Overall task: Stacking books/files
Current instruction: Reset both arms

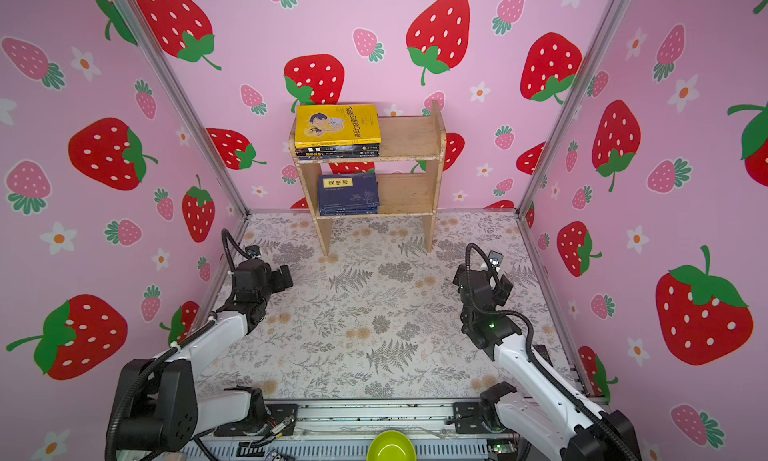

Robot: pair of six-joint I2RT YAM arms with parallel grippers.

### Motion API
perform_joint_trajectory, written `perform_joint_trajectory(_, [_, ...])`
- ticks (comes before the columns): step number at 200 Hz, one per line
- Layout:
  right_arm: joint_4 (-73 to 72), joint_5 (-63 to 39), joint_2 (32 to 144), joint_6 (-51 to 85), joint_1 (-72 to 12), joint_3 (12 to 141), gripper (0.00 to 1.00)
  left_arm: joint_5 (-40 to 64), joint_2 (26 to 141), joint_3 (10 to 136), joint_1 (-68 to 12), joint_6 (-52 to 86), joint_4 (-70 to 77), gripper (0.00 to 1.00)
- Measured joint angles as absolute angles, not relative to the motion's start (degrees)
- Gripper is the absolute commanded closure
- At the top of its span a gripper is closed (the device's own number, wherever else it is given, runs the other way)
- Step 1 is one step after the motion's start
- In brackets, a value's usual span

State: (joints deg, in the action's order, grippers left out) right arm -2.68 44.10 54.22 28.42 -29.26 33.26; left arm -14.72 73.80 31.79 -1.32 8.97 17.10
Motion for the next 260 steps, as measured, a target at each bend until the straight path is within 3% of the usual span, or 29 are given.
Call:
perform_joint_trajectory(43, [-6.9, 43.8, 56.9, 27.2, -26.9, 32.2, 0.00, -14.6, 77.8, 26.9, -0.7, 7.2, 28.9, 0.02])
perform_joint_trajectory(104, [-24.8, 37.9, 66.3, 19.2, -18.9, 22.9, 0.00, -13.3, 86.1, 17.9, 0.6, 7.3, 48.2, 0.01])
perform_joint_trajectory(171, [-50.0, 33.3, 77.8, 11.5, -13.3, 16.8, 0.00, -7.0, 88.8, 23.9, 0.9, 5.5, 45.6, 0.01])
perform_joint_trajectory(226, [-54.8, 25.7, 84.5, 5.4, -11.1, 19.0, 0.00, -7.6, 88.8, 23.9, -0.3, 4.5, 44.9, 0.01])
perform_joint_trajectory(260, [-67.2, 23.2, 90.5, 3.7, -10.2, 14.9, 0.00, -8.0, 88.8, 23.9, -0.3, 4.3, 44.8, 0.01])
